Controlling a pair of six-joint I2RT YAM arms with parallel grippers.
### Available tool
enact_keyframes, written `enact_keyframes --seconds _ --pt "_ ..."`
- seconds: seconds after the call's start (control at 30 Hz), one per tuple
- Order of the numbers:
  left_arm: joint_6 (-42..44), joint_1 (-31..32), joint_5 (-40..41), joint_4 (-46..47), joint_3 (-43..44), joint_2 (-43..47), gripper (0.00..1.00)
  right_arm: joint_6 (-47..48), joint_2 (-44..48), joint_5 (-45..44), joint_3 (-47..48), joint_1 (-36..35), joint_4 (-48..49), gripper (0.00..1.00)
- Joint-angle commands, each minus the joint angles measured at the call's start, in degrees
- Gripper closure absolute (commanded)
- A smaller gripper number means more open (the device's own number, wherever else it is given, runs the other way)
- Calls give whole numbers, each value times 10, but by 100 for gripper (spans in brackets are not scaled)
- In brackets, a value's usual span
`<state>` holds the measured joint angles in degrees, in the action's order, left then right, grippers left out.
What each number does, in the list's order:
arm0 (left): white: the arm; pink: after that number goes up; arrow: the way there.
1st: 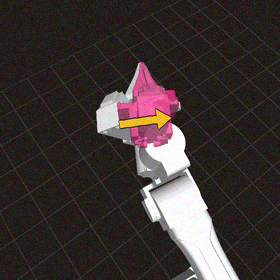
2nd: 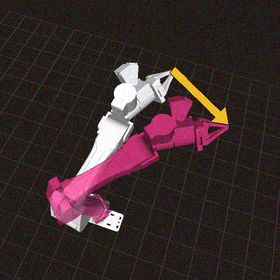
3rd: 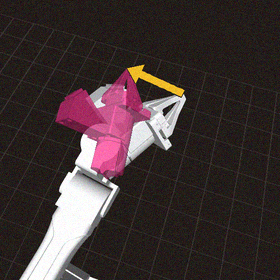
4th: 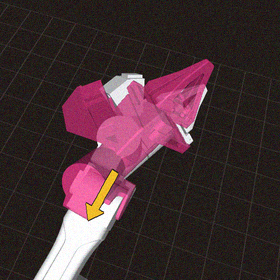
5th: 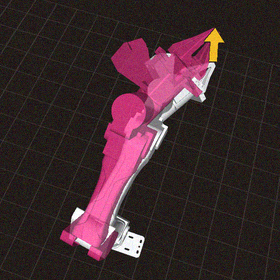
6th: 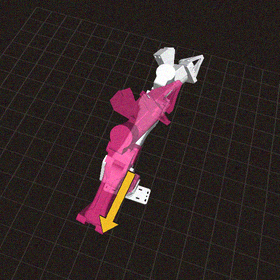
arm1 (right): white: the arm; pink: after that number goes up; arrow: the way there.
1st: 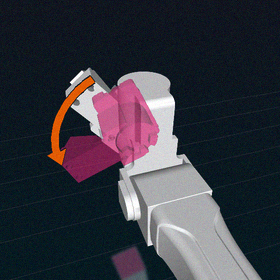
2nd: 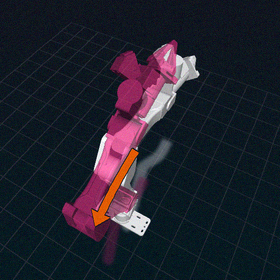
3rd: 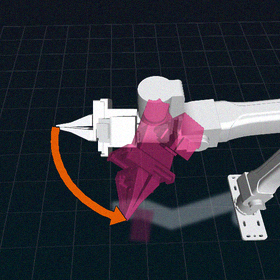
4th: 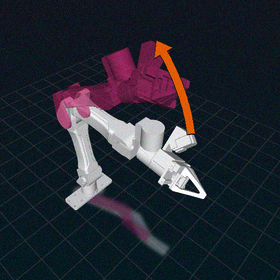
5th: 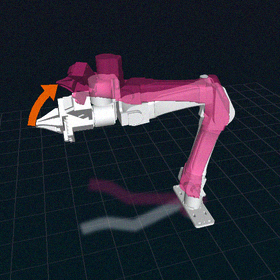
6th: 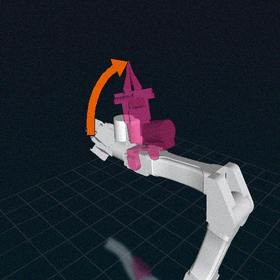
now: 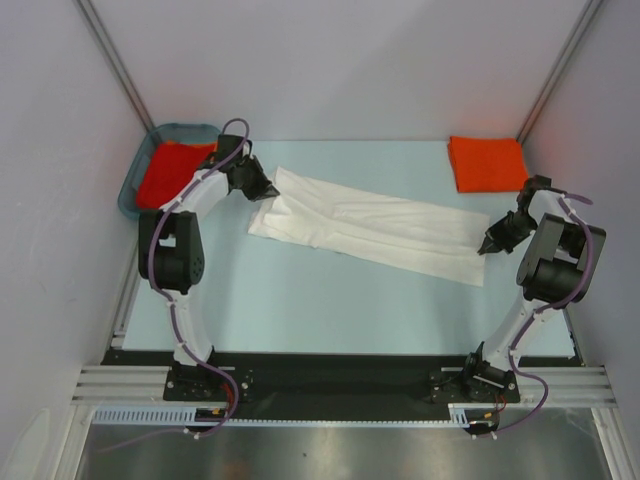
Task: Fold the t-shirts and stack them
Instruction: Fold the tshirt
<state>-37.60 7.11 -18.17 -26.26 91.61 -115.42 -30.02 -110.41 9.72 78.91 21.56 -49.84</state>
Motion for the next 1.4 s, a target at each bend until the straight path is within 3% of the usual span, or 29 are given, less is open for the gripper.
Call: enact_keyframes --seconds 0.0,0.8,1.07,1.3,1.37 --pt "-11 -3 6 3 27 -8 100 5 -14 0 21 6 2 100" --pt "-6 -5 -16 6 82 -65 100 -4 -34 0 31 16 12 100" --pt "10 -8 -32 7 116 -96 93 -5 -39 0 29 16 17 100" --pt "61 -10 -30 -37 180 -132 71 7 -37 0 32 16 27 100" --pt "66 -12 -2 -69 197 -126 74 17 -27 -7 33 17 21 100"
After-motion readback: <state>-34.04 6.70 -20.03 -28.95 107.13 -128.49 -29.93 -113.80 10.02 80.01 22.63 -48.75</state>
